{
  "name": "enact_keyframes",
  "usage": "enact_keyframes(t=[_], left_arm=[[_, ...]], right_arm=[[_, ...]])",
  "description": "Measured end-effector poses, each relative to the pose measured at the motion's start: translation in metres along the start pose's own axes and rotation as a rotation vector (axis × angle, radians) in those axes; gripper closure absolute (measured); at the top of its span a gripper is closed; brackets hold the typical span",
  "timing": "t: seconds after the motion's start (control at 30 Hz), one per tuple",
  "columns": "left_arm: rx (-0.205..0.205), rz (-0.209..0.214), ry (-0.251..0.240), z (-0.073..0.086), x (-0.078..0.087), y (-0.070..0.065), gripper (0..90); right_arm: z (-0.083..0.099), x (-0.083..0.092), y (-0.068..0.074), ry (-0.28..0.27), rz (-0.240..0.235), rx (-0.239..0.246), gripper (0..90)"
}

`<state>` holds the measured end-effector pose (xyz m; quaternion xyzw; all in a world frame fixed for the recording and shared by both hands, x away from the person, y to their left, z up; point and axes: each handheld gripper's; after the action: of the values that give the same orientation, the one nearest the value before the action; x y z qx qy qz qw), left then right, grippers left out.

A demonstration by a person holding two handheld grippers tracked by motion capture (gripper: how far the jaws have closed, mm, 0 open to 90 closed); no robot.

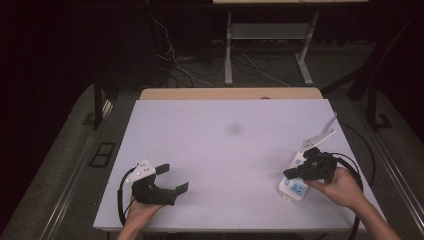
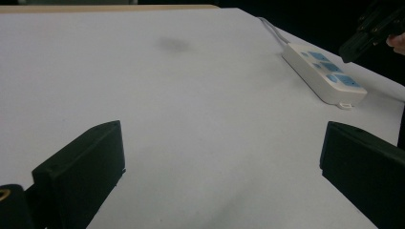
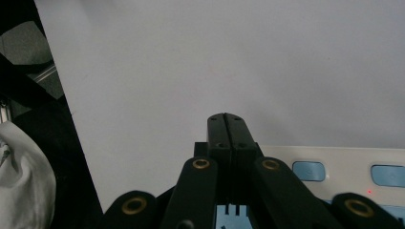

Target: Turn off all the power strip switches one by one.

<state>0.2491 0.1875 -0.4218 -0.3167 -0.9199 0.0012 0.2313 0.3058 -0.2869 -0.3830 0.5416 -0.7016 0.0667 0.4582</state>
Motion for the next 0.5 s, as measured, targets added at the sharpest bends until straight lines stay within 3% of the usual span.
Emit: enact_keyframes(t=[0.5], left_arm=[[0.006,-0.006,-0.007,0.000,0.001,0.000,0.0]], right_arm=[[-0.005,0.023,-0.005,-0.027,0.029,-0.011,90.0]])
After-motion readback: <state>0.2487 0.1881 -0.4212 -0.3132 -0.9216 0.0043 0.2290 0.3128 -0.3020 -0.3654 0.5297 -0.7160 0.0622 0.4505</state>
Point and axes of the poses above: each handheld gripper's, and its own axes: x roughly backward along the jaws, z roughly out of its underside, y roughly to its left, and after that the axes turned 11 degrees about -z, right-handed
